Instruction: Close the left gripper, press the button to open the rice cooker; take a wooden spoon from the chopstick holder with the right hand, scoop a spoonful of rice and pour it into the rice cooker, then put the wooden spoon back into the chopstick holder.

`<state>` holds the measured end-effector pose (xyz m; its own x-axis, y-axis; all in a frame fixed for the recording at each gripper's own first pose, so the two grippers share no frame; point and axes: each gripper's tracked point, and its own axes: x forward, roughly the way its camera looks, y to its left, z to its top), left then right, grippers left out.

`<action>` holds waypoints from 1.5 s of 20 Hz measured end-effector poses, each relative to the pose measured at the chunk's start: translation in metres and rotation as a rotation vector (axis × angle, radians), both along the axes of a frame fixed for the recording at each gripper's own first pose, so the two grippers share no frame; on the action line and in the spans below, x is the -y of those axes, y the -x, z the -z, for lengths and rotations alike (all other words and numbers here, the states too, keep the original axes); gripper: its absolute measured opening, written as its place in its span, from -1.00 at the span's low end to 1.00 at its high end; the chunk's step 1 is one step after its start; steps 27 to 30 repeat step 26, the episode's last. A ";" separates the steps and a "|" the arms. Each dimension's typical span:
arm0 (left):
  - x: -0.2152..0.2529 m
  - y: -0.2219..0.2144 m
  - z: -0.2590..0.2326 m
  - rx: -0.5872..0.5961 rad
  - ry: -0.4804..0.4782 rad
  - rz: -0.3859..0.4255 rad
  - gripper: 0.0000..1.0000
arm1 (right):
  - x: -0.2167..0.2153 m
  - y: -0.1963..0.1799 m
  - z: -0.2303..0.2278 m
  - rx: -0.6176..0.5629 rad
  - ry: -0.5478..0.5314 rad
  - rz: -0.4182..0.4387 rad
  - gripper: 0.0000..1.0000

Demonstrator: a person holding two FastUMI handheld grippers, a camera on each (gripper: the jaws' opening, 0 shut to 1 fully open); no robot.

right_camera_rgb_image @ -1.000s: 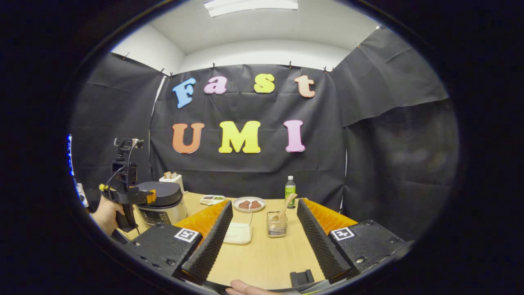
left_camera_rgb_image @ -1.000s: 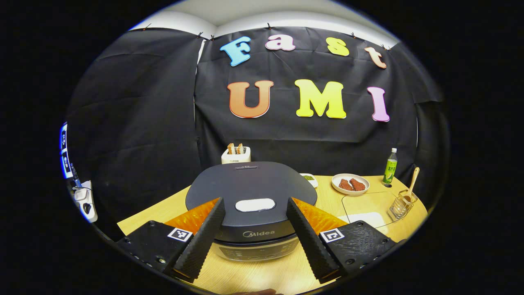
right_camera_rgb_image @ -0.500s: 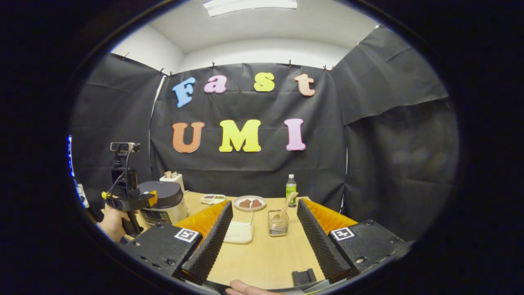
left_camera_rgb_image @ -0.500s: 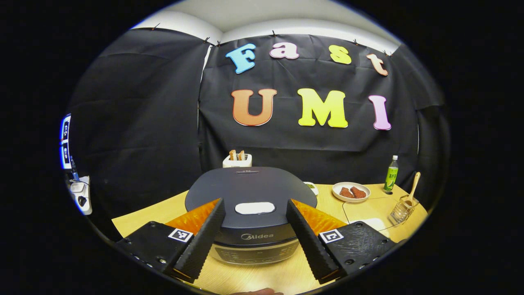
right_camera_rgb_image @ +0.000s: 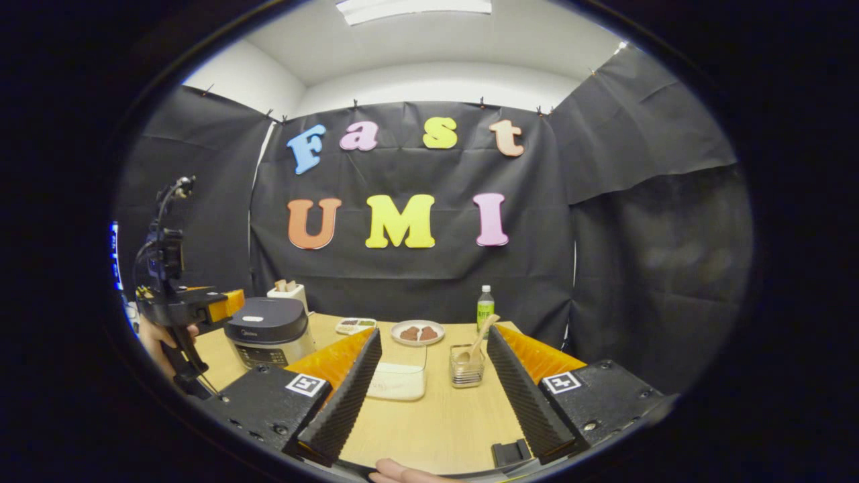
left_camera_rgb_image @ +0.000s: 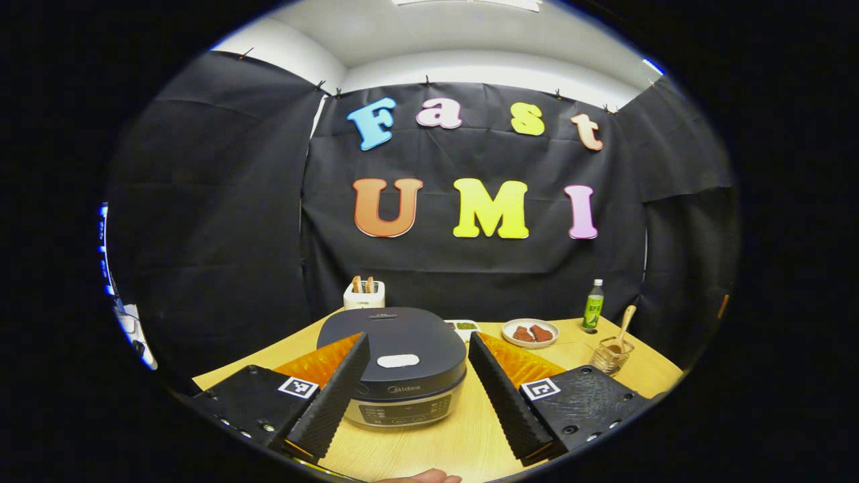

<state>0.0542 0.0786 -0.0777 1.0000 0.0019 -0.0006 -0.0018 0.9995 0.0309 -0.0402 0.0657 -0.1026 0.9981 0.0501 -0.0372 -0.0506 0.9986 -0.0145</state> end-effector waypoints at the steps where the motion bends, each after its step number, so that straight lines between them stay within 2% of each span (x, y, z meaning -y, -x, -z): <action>1: 0.006 0.014 -0.007 0.010 -0.017 0.020 0.89 | -0.004 0.001 -0.002 0.006 0.003 -0.006 1.00; 6: 0.037 0.068 -0.022 0.027 -0.050 0.085 0.89 | -0.017 0.009 -0.005 0.010 0.024 -0.028 1.00; 7: 0.039 0.077 -0.021 0.027 -0.054 0.088 0.89 | -0.017 0.013 -0.006 0.015 0.023 -0.028 0.96; 10: 0.044 0.102 -0.014 0.022 -0.056 0.094 0.91 | -0.025 0.022 -0.015 0.048 0.033 -0.051 1.00; 11: 0.047 0.107 -0.010 0.015 -0.044 0.100 0.77 | -0.025 0.024 -0.016 0.056 0.036 -0.055 1.00; 12: 0.048 0.114 -0.006 0.012 -0.036 0.104 0.93 | -0.026 0.027 -0.017 0.063 0.037 -0.059 1.00; 13: 0.047 0.120 -0.003 0.013 -0.032 0.104 0.93 | -0.027 0.029 -0.018 0.067 0.040 -0.062 0.96; 15: 0.048 0.132 -0.002 0.029 -0.045 0.095 0.93 | -0.026 0.033 -0.018 0.072 0.044 -0.063 1.00; 19: 0.050 0.140 0.010 0.021 -0.074 0.095 0.94 | -0.023 0.038 -0.020 0.086 0.049 -0.059 1.00; 25: 0.033 0.147 0.000 0.052 -0.008 0.054 0.92 | -0.015 0.034 -0.013 0.076 0.031 -0.057 1.00; 30: 0.032 0.147 -0.001 0.053 -0.003 0.052 0.92 | -0.013 0.033 -0.011 0.071 0.029 -0.052 1.00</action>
